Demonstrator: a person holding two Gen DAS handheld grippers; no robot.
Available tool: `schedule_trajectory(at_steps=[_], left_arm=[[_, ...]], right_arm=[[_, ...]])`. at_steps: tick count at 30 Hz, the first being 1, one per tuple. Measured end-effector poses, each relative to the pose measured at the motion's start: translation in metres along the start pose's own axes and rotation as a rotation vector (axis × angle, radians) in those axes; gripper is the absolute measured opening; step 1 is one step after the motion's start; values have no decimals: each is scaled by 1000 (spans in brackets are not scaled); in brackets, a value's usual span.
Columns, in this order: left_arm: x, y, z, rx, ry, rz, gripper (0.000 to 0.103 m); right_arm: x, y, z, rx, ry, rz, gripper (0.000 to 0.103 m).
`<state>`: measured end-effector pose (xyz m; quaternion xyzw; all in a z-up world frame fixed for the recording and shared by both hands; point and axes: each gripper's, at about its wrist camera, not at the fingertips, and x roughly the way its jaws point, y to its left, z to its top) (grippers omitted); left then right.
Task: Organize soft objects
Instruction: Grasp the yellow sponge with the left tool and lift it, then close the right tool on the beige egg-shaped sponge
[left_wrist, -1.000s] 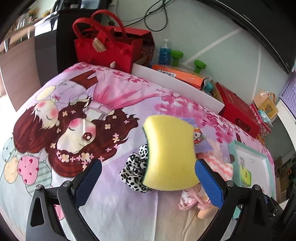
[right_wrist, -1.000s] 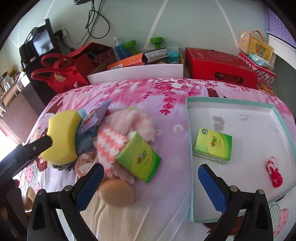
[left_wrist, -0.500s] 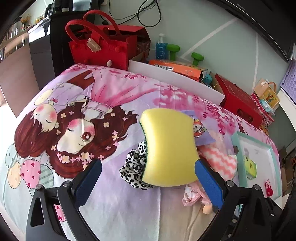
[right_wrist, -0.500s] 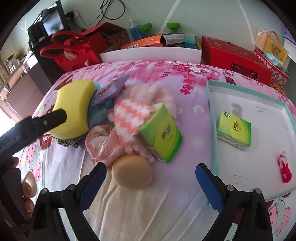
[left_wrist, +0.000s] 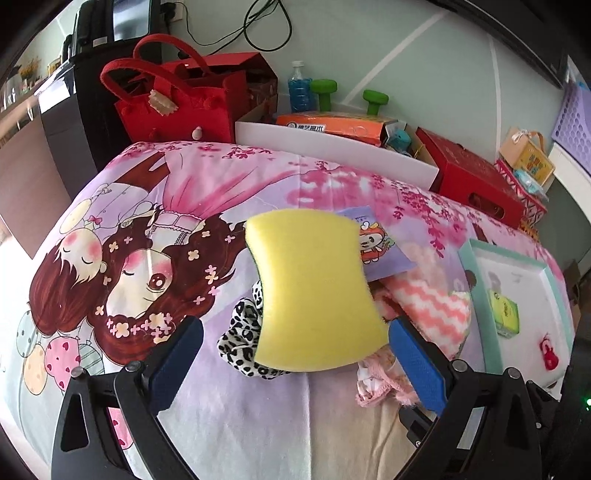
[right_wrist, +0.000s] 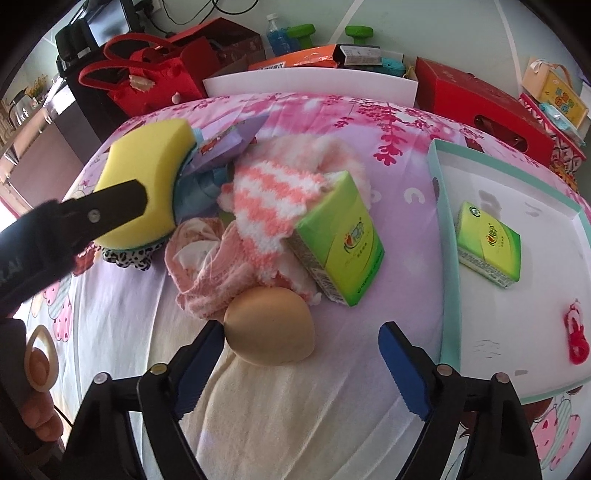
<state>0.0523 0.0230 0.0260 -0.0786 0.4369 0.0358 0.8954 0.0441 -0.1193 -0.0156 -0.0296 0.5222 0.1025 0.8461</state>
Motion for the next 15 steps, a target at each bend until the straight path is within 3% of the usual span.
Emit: schedule_trajectory(at_steps=[12,15], left_arm=[[5,-13,1,34,-6,13,100],[7,-15,1,44,-5,25,100]], right_arm=[[5,4,-2,-11,25,-1,75],[4,5,-3,-12,25,4,66]])
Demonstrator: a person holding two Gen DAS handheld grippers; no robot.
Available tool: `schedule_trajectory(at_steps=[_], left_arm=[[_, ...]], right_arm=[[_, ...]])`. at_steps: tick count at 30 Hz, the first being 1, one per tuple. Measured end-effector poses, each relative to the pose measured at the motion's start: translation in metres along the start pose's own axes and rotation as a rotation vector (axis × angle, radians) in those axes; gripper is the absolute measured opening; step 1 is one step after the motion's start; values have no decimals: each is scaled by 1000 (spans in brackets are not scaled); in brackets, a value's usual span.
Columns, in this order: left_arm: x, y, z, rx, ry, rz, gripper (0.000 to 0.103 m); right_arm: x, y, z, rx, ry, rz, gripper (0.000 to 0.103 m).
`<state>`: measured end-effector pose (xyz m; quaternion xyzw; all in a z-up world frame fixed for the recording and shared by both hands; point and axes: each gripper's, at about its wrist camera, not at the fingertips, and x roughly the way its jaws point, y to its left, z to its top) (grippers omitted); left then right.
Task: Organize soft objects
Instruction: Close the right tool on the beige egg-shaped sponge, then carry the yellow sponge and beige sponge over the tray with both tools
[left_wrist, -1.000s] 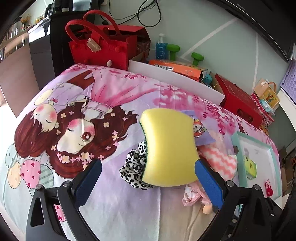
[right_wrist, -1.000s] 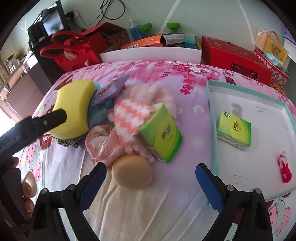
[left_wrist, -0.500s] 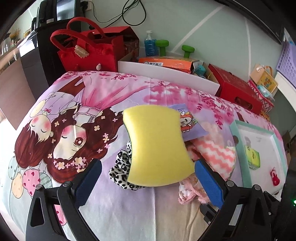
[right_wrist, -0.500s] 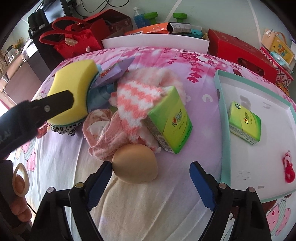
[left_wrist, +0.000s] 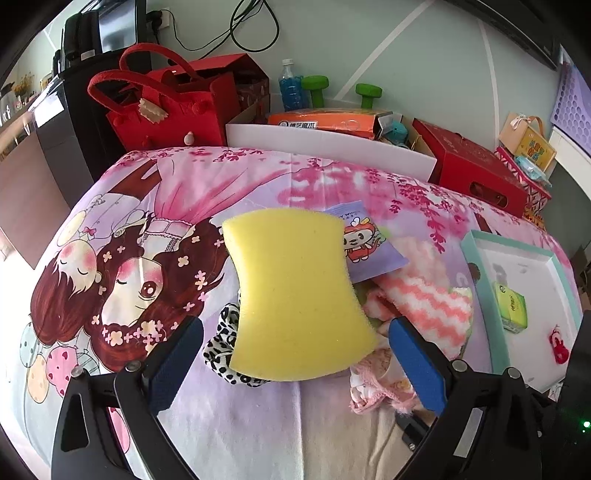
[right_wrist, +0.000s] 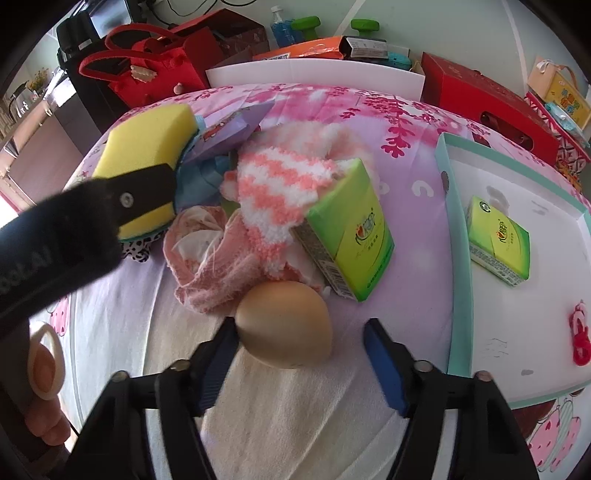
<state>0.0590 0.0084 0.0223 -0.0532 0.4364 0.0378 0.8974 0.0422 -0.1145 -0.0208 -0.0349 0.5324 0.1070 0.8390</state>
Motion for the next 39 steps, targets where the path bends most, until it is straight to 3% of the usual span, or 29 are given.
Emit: schedule_trajectory(at_steps=[3,4,7,25,39], left_arm=[[0,-1,0,5,-1,2,99],[0,-1,0,5,-2,0,95],[1,0,-1,0,5,-11,71],[-4,6,-1,-24,-5,-21,68],[-24,9,3,-34,-72,-31,67]], right_arm=[[1,-1,0,2,6,-1,63],[1,-1,0,3,6,0,58],[1,-2,1,3,7,9,49],[1,-4,1,9,12,14,48],[-14,-16,3,28,-30,-7,47]])
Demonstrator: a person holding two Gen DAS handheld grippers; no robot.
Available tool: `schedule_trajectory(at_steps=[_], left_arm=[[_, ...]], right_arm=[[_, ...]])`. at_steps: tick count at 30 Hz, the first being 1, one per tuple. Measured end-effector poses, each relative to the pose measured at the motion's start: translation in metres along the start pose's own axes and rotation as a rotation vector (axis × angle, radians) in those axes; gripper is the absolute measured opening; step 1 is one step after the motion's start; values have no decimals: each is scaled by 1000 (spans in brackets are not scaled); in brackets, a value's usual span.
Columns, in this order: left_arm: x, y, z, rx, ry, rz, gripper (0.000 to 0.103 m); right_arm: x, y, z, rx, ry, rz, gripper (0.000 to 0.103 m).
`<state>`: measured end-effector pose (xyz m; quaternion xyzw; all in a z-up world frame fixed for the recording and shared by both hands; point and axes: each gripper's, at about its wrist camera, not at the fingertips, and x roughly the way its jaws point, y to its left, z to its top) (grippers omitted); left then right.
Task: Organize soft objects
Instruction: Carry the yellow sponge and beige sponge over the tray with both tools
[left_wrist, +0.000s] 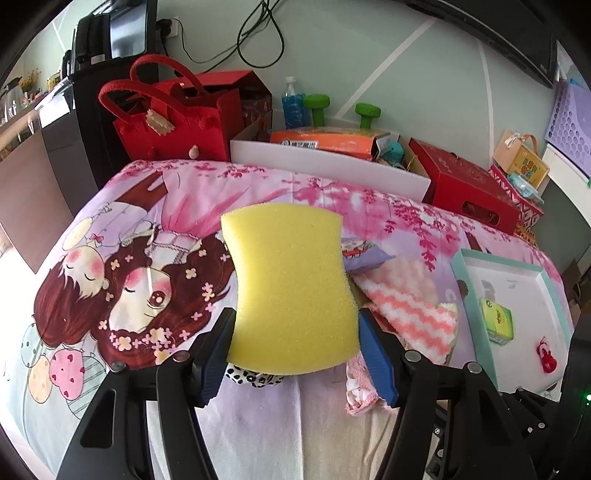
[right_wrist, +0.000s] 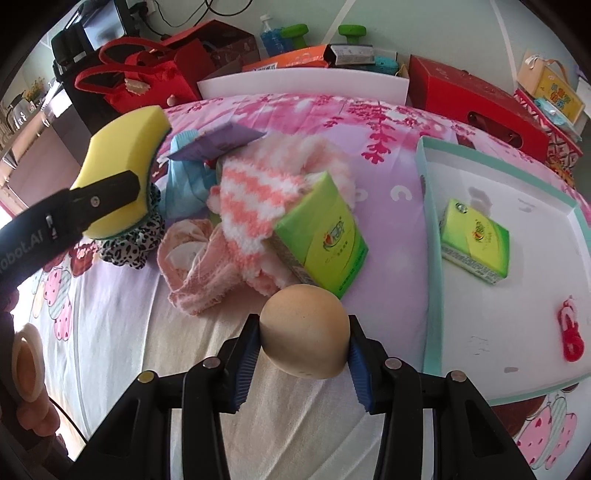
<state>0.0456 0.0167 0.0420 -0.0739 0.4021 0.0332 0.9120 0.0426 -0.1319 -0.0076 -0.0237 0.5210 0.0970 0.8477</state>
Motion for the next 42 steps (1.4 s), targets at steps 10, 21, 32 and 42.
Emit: schedule_trajectory(at_steps=[10,21,32,42], left_arm=[[-26,-4,7,8,-75,-18,67],[-29,-43,6,80,-83,-86,67],[-26,-123,-4,230,-64,-196,67],[-12,-185,-23,351,-23,-288,67]], right_arm=[[-25,-4,5,4,-79,-4,47],[-42,-46,4,111,-130,-60,47],[-53,-128,-5,307,-148,-206,47],[-69,-198,-25,463,-160,-350,47]])
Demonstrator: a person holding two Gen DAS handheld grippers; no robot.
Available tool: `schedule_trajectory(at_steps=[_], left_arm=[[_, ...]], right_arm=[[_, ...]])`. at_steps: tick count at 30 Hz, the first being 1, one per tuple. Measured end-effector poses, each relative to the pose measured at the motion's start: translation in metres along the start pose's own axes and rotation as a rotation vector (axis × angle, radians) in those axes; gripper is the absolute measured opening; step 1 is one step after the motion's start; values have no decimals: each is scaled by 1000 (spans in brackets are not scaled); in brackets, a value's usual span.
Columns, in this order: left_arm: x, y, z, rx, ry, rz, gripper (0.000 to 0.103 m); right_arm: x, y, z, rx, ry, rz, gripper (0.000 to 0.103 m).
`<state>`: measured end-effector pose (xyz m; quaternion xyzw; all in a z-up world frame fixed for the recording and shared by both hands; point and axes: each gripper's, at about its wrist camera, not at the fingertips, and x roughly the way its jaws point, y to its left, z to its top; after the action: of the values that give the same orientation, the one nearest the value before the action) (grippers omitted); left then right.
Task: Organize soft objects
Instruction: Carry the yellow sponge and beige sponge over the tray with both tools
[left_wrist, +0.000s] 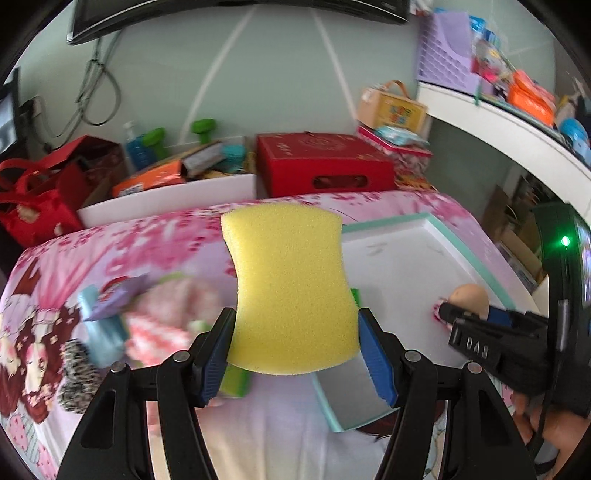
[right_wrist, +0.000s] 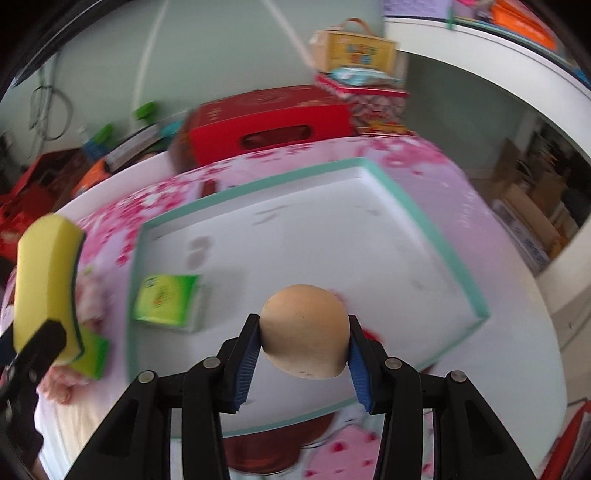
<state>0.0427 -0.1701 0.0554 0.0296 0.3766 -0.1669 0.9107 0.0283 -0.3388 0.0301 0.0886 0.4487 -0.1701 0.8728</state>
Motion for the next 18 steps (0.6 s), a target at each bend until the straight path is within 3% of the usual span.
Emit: schedule_trajectory(at_steps=[5,18], left_arm=[[14,-27,-1,53,25,-40,67],[42,-69,-10,138,94,-101,67]], right_arm=[[4,-29,3,52,-13,-91,47],[13,-60,8,129,-30,-123,47]])
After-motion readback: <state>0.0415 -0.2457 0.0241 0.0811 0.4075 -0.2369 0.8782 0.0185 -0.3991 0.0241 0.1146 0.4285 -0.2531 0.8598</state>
